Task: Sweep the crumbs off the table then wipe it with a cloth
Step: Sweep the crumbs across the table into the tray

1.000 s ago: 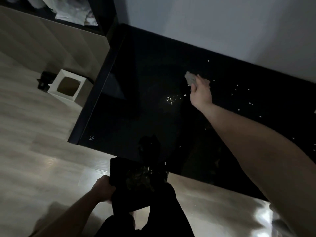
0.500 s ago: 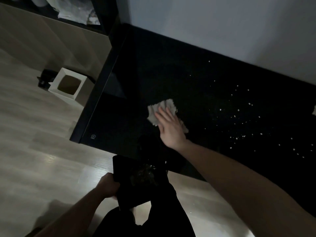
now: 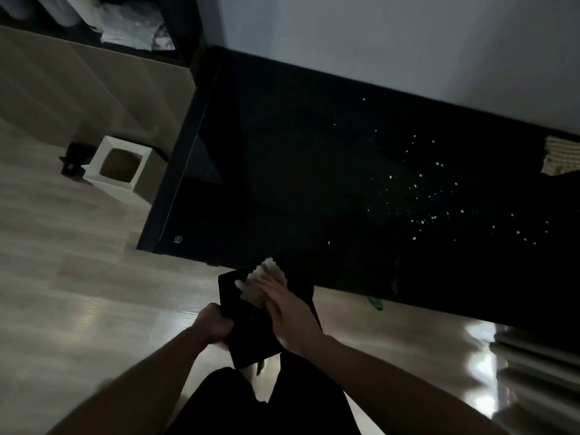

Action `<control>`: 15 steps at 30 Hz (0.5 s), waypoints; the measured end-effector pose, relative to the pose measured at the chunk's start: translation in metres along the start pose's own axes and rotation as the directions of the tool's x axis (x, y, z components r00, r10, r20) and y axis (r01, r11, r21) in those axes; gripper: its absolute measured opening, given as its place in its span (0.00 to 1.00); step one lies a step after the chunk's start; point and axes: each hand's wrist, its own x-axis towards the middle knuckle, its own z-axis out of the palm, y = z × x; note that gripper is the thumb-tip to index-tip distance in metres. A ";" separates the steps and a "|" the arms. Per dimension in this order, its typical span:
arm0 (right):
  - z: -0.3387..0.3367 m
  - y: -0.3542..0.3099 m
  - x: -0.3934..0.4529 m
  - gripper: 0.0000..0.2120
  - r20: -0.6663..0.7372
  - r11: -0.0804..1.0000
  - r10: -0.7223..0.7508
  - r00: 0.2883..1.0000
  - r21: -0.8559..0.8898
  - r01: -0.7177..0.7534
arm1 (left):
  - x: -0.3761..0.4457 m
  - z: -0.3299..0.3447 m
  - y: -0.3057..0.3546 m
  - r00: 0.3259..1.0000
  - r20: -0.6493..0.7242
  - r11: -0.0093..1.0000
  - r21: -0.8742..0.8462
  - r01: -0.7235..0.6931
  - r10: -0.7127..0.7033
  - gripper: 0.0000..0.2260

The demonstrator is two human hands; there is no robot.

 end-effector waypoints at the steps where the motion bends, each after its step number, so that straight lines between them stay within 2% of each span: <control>1: -0.006 -0.004 -0.005 0.22 -0.040 0.999 0.017 0.999 0.047 -0.015 | 0.002 0.001 -0.002 1.000 0.010 1.000 0.005 -0.002 0.002 0.09; 3: -0.025 -0.007 -0.010 0.25 -0.133 0.991 0.083 0.988 0.118 -0.067 | 0.003 0.001 -0.002 1.000 0.019 1.000 0.014 -0.003 0.003 0.06; 8: -0.108 0.015 0.018 0.27 -0.394 0.968 0.218 0.893 0.205 -0.146 | 0.016 0.001 -0.007 0.998 0.060 1.000 -0.029 -0.007 0.008 0.13; 12: -0.166 0.053 0.056 0.25 -0.504 0.957 0.291 0.813 0.136 -0.258 | 0.020 0.003 -0.003 0.997 0.078 0.998 -0.066 0.014 -0.009 0.14; 15: -0.182 0.094 0.074 0.24 -0.459 0.931 0.308 0.834 -0.035 -0.363 | 0.020 0.007 0.005 0.997 0.065 0.994 -0.099 0.047 -0.041 0.12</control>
